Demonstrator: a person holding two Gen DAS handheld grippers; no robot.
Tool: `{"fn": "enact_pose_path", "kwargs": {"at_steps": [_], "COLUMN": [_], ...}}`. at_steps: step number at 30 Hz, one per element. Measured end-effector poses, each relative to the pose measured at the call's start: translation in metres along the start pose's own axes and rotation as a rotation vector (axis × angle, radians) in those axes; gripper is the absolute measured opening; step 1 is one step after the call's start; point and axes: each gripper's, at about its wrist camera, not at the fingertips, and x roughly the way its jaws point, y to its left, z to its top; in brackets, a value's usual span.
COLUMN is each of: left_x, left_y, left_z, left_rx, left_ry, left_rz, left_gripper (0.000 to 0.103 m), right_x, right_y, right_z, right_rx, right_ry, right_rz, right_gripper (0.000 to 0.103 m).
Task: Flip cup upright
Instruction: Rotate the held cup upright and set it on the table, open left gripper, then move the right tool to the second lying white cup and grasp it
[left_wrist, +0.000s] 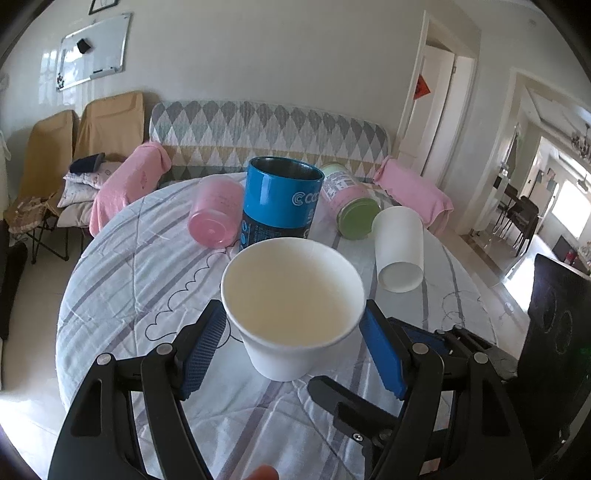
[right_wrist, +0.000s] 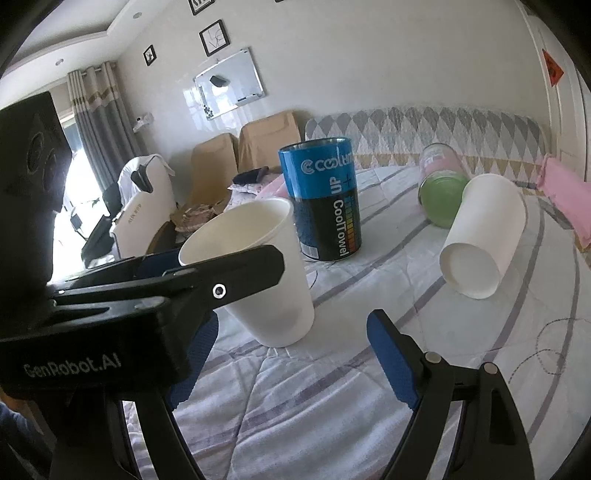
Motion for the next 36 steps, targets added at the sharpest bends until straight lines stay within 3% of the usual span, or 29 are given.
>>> {"fn": "enact_pose_path", "kwargs": {"at_steps": [7, 14, 18, 20, 23, 29, 33, 36], "left_x": [-0.019, -0.048, -0.071, -0.08, -0.091, -0.105, -0.112, -0.112], "left_y": [-0.003, -0.01, -0.015, -0.015, -0.013, -0.01, -0.009, -0.011], "left_z": [-0.003, -0.005, -0.006, -0.007, -0.006, -0.007, -0.011, -0.012], "left_rx": [0.026, 0.067, 0.104, 0.109, 0.105, 0.121, 0.109, 0.115], "left_ry": [-0.022, -0.071, -0.117, -0.13, -0.133, -0.126, -0.129, -0.119], "left_rz": [0.016, 0.05, 0.109, 0.1, 0.113, 0.232, 0.234, 0.245], "left_gripper": [0.091, 0.094, 0.095, 0.096, 0.096, 0.098, 0.098, 0.099], "right_x": [-0.02, -0.047, -0.065, -0.073, -0.084, -0.101, -0.106, -0.109], "right_y": [0.006, 0.009, 0.017, 0.019, 0.024, 0.03, 0.029, 0.027], "right_z": [-0.001, -0.008, -0.009, -0.007, -0.002, 0.008, 0.012, 0.019], "right_rx": [-0.05, -0.064, -0.069, -0.06, -0.047, 0.0, 0.04, 0.094], "right_ry": [0.006, 0.009, 0.015, 0.022, 0.038, 0.0, -0.013, -0.021], "right_rz": [-0.085, -0.167, -0.207, -0.232, -0.28, -0.353, -0.404, -0.389], "right_gripper": [0.084, 0.084, 0.084, 0.084, 0.084, 0.084, 0.084, 0.084]}}
